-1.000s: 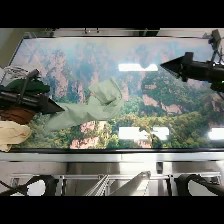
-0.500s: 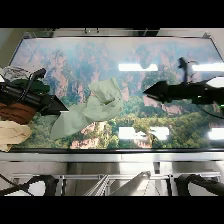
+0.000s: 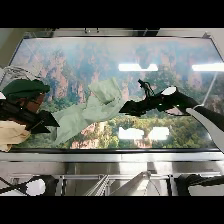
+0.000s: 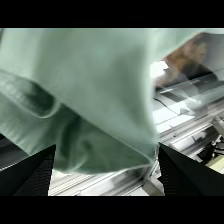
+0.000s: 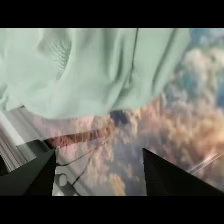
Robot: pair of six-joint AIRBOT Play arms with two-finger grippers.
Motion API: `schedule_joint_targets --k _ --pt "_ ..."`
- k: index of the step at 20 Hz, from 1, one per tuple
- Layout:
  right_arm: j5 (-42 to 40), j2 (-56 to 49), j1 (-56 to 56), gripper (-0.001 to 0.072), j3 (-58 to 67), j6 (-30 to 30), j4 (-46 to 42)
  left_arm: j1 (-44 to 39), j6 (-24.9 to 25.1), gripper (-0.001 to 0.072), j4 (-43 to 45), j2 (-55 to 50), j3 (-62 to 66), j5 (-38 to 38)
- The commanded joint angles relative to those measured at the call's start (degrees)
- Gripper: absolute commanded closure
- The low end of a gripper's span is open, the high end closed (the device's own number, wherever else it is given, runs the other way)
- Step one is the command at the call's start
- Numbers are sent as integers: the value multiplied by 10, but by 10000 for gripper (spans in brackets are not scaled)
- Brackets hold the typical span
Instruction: Fold the shirts.
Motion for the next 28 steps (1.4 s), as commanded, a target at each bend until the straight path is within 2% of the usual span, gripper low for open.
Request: schedule_joint_targets --k 1,5,7,8,9,10,11,14,17,20,23,28 --pt "-9 -58 23 138 60 -9 17 5 -1 -1 29 0 -56 69" --pt "-9 -93 30 142 134 4 17 -11 10 19 -10 0 -62 98" --pt "-10 -104 30 426 146 11 17 -30 33 34 -56 0 -62 110" --pt "-10 -108 30 427 146 11 17 -43 45 233 -73 0 -62 116" --pt "-9 -110 29 471 146 11 17 -52 58 421 -83 0 -62 120" --pt "-9 -111 29 616 146 10 16 -63 58 528 -87 0 -62 125" --pt "-8 -111 29 689 146 10 16 -70 60 677 -92 0 -62 126" --pt "8 -93 21 690 147 -12 17 -71 78 682 -119 0 -37 105" --pt "39 -20 -28 691 147 -22 15 -51 85 682 -173 10 46 37" --pt "97 94 -101 690 147 -23 15 -7 89 682 -270 51 131 4" --pt "145 237 -158 690 147 -26 15 41 115 682 -403 107 200 -57" --pt "139 445 -171 689 146 -26 12 97 122 682 -517 207 282 -64"
